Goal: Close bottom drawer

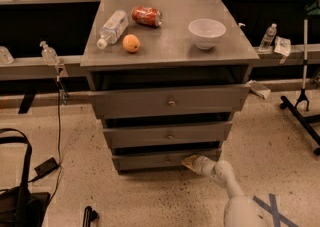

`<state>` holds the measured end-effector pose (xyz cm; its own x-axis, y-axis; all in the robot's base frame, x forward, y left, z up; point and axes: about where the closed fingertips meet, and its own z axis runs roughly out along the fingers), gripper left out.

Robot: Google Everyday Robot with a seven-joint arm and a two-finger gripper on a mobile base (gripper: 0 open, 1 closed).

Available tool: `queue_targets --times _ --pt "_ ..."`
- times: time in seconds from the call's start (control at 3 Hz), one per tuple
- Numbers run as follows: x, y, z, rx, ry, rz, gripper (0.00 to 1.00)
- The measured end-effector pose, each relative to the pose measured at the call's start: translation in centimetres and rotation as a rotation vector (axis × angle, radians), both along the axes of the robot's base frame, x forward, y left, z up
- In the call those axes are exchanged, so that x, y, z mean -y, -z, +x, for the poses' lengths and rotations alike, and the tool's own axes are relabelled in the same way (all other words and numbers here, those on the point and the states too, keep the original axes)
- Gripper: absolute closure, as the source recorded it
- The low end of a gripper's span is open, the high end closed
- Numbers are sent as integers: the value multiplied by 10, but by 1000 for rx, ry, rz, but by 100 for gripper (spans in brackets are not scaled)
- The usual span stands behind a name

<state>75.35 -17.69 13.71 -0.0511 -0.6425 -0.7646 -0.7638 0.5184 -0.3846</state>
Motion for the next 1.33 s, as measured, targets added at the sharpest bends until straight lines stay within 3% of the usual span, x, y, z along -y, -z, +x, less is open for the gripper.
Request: queue_targets --times 1.0,1.33 --pt "0 0 0 0 0 0 100" --pt "0 0 0 0 0 0 88"
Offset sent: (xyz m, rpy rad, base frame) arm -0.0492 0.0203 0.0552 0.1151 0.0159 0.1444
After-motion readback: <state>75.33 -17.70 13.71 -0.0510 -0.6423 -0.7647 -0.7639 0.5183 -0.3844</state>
